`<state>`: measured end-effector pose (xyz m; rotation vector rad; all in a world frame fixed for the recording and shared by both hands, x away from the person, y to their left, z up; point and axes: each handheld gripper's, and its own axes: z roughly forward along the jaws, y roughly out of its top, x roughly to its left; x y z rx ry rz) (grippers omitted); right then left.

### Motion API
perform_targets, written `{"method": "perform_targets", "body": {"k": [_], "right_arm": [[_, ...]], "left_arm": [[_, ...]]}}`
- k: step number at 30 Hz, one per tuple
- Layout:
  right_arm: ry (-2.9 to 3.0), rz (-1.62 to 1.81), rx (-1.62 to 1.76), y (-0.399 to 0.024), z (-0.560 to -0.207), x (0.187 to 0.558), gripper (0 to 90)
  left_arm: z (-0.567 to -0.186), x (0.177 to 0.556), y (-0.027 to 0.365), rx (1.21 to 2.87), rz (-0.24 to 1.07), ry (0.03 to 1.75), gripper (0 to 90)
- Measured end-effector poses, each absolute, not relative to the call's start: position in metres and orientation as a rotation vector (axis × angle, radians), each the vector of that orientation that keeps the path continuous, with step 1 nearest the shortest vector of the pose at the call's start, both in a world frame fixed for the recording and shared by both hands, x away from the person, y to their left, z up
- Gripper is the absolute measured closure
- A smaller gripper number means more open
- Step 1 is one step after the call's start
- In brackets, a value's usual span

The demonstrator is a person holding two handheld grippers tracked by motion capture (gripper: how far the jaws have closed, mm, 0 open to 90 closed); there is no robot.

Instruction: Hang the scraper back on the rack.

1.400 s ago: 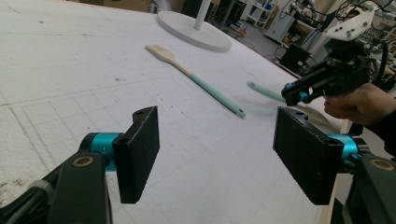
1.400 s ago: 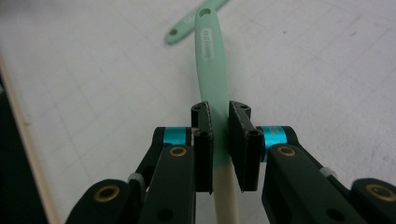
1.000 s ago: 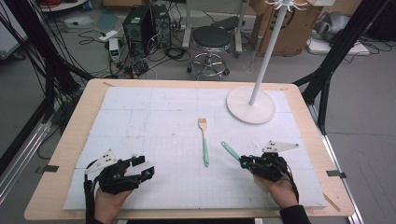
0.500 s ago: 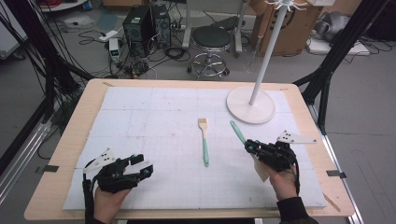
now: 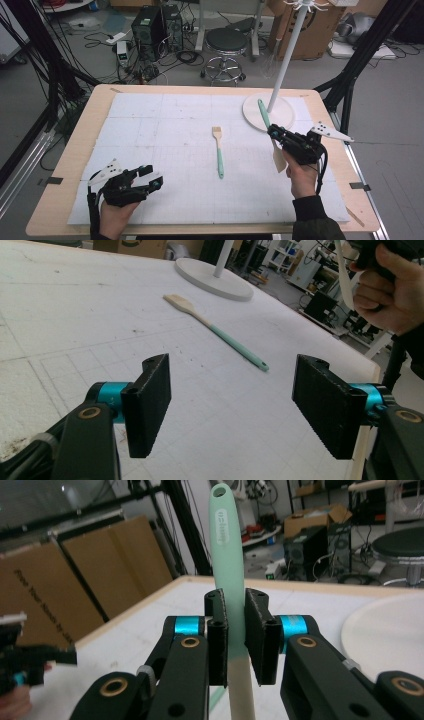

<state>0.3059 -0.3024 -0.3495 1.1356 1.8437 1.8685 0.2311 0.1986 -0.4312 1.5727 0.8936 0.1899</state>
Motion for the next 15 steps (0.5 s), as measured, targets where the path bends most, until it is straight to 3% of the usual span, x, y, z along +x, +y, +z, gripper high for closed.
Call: {"method": "perform_targets", "body": {"k": [15], "right_arm": [[1.646, 2.055, 1.089, -0.310, -0.300, 0.337, 80.9]], "left_arm": [[-0.432, 0.227, 0.204, 1.563, 0.206, 0.911, 32.5]]}}
